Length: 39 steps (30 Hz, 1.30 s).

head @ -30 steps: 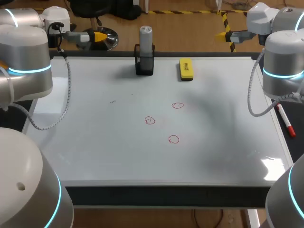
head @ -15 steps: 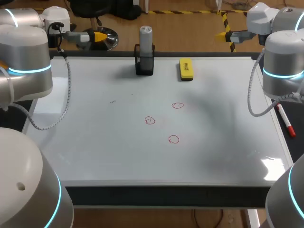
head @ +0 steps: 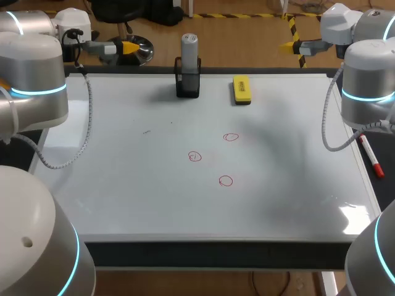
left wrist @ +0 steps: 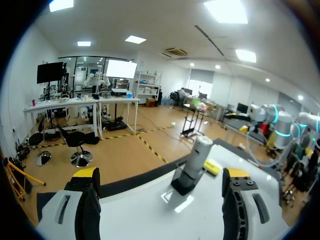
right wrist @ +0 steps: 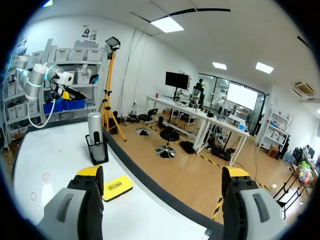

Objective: Pick up the inspection probe, press it on each red-marked spot on the whiteboard one by one, put down the probe, pick up the eraser, and wipe off all the red marks.

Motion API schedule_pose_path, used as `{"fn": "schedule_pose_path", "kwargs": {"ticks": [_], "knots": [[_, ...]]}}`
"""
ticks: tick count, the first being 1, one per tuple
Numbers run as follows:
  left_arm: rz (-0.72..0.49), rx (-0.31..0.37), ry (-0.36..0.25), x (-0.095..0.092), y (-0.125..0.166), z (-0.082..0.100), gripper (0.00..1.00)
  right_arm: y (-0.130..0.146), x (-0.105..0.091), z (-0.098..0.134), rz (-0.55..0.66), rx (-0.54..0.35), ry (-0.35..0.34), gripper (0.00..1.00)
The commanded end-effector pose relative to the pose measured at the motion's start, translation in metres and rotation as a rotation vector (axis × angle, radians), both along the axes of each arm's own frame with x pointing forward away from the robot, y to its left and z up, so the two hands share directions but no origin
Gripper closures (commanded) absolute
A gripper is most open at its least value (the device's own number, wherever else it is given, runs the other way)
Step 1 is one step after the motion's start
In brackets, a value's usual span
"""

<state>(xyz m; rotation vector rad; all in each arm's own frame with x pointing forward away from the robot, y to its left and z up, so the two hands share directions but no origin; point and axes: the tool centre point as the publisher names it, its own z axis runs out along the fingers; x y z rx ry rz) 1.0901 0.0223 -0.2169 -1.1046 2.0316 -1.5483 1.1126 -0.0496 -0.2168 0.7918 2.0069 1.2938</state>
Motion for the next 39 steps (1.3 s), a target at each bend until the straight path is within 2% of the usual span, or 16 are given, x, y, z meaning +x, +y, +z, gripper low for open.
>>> {"fn": "schedule_pose_path", "kwargs": {"ticks": [1,5,7,15,24,29,39], "knots": [[-0.001,-0.001,0.000,0.000,0.000,0.000,0.00,0.000,0.001,0.000,0.000,-0.002,0.002,0.00],[-0.046,0.005,0.007,0.003,-0.010,-0.004,0.00,0.000,0.001,0.000,0.000,-0.002,0.002,0.00],[-0.091,-0.002,-0.012,0.010,-0.007,-0.004,0.00,0.000,0.001,0.000,0.000,-0.002,0.002,0.00],[-0.371,-0.039,-0.129,0.009,-0.038,0.000,0.00,0.000,0.001,0.000,0.000,-0.002,0.002,0.00],[-0.656,-0.145,-0.218,0.011,-0.073,0.000,0.00,0.000,0.001,0.000,0.000,-0.002,0.002,0.00],[-0.790,-0.166,-0.260,0.013,-0.094,-0.004,0.00,0.000,0.001,0.000,0.000,-0.002,0.002,0.00],[-0.882,-0.208,-0.284,0.019,-0.133,-0.014,0.00,0.000,0.001,0.000,0.000,-0.002,0.002,0.00]]}}
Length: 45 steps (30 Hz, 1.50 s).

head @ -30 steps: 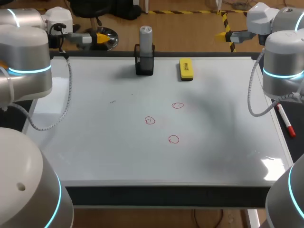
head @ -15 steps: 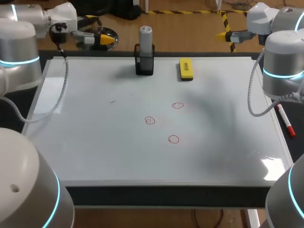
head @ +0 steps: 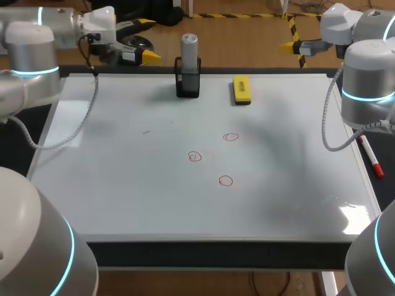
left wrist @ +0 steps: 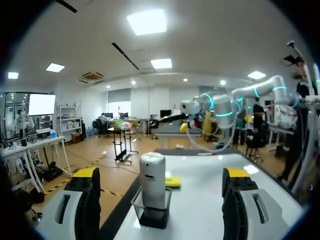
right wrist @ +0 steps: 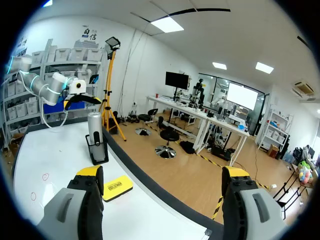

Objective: Pick up the inspection probe, press it on each red-marked spot on the whiteboard one by one, put down the probe, pick up the eraser, and wipe off all the red marks.

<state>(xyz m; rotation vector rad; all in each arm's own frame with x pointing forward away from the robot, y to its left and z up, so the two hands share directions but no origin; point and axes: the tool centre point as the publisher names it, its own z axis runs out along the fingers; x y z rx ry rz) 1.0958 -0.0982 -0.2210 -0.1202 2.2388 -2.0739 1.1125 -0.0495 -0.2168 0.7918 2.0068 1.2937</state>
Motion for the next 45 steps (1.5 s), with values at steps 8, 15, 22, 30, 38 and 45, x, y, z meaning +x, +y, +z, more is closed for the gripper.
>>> {"fn": "schedule_pose_path", "kwargs": {"ticks": [8,15,22,30,38,45], "knots": [[-0.181,-0.066,0.017,0.016,-0.039,-0.022,0.00,0.000,0.001,0.000,0.001,-0.002,0.002,0.00],[-0.183,-0.084,0.017,0.014,-0.059,-0.030,0.00,0.000,0.001,0.000,0.001,-0.002,0.002,0.00],[-0.189,-0.096,0.026,0.012,-0.078,-0.039,0.00,0.000,0.001,0.000,0.001,-0.002,0.002,0.00],[-0.168,-0.087,0.035,0.008,-0.094,-0.046,0.00,0.000,0.001,0.000,0.001,-0.002,0.002,0.00],[-0.124,-0.083,0.045,0.005,-0.100,-0.057,0.00,0.000,0.001,0.000,0.001,-0.002,0.002,0.00],[-0.105,-0.076,0.047,0.002,-0.103,-0.062,0.00,0.000,0.001,0.000,0.001,-0.002,0.002,0.00]]}}
